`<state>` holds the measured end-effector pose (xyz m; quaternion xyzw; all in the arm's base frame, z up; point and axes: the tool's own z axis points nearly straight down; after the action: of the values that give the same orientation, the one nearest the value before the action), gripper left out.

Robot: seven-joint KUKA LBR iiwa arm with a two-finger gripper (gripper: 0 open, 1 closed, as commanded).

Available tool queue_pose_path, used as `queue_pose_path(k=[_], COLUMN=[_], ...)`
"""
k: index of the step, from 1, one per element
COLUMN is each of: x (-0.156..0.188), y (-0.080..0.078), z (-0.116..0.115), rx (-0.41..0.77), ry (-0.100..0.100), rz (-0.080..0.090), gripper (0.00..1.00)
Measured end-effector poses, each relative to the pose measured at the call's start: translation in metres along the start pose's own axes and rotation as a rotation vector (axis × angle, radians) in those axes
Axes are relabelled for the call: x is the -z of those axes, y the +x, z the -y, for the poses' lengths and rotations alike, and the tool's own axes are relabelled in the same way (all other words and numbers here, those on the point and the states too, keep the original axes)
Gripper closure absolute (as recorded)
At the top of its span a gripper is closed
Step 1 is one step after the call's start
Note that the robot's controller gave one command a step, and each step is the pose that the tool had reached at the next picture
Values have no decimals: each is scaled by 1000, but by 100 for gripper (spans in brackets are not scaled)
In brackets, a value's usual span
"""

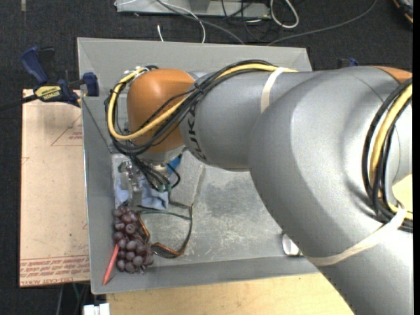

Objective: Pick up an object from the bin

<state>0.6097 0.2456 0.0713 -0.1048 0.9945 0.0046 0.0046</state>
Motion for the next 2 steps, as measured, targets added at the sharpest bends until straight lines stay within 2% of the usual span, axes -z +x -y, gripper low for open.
queue_pose_path(k=[2], x=[1], y=[0], z=[0], rx=[-1], ry=[-1], rz=[1], gripper=[100])
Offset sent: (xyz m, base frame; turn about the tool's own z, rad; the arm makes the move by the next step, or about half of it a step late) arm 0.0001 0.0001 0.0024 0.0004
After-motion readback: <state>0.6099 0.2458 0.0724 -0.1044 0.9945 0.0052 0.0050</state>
